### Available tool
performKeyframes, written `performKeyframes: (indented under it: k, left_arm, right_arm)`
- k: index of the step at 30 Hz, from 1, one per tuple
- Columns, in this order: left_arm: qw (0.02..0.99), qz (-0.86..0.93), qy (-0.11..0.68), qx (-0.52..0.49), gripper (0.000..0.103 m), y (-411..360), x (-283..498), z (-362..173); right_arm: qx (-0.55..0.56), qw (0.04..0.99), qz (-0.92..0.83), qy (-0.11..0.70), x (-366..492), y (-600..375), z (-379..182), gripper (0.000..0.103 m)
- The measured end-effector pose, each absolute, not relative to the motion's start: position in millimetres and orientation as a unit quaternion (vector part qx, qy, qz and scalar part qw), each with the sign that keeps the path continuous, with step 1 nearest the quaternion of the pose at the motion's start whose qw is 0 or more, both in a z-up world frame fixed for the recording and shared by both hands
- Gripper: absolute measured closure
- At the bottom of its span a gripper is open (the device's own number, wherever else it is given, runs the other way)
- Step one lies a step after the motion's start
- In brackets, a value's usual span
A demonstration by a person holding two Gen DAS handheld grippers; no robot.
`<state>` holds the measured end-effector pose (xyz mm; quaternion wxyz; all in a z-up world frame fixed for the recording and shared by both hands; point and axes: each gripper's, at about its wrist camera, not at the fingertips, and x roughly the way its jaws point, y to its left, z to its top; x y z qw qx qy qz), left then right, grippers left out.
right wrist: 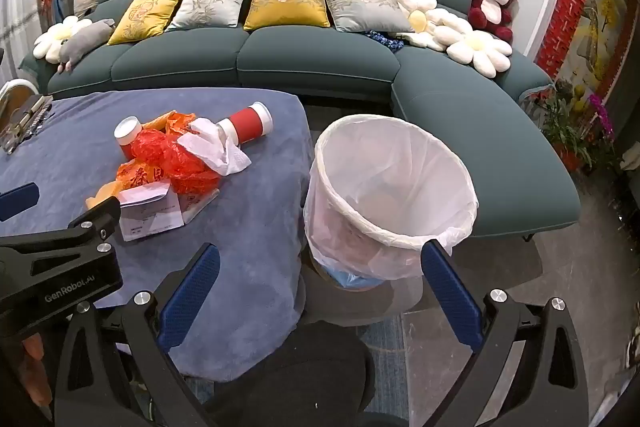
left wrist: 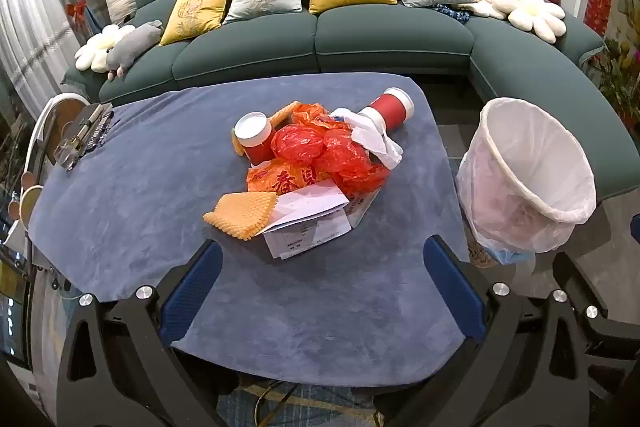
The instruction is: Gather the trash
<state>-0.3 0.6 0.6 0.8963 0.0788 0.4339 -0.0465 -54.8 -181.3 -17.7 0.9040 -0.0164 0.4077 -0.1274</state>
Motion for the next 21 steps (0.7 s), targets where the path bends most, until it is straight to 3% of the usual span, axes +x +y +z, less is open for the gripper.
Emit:
performKeyframes:
  k: [21]
  left_arm:
    - [0.897,-0.044,0.434,0.078,0.007,4.8,4.2,-0.7]
  right_arm:
    - [-0.021,0.902,-0.129,0.412,-55.8,-180.0,-20.1,0.007]
